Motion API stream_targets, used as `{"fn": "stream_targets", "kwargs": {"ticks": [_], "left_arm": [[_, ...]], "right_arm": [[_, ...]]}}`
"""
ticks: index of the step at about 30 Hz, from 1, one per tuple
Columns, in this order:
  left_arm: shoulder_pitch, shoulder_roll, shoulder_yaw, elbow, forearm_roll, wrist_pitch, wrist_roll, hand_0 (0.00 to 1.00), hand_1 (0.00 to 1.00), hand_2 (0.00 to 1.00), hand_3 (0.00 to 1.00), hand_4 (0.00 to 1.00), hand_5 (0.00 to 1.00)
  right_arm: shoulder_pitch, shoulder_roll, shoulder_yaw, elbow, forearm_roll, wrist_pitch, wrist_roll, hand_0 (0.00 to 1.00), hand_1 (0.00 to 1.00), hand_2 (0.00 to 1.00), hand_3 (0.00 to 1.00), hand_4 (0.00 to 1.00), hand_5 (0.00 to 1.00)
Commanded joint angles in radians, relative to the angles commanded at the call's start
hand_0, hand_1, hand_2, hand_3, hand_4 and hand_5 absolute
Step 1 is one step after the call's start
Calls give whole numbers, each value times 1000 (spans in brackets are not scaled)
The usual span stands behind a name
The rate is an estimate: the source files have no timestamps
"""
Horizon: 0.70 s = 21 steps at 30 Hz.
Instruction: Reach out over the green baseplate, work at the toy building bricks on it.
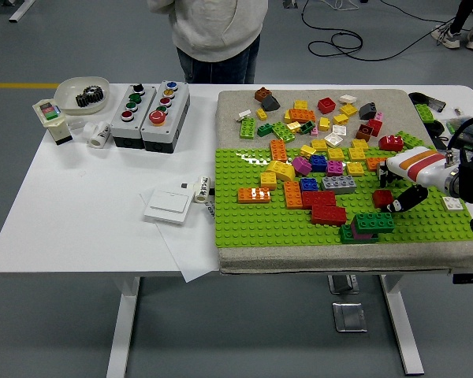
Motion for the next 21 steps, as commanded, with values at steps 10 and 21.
{"fn": "stream_targets", "kwargs": {"ticks": [10,21], "left_arm": [[-1,-1,12,-3,-23,4,-6,596,724,698,557,587,611],[-1,-4,13,-1,-37,6,-11,598,726,702,557,587,608]], "right_arm": [[-13,-1,-2,-2,-4,-15,3,353,489,542,507,863,417],[-20,0,-3,-9,-5,-57,9,318,438,498,483,744,366]]}}
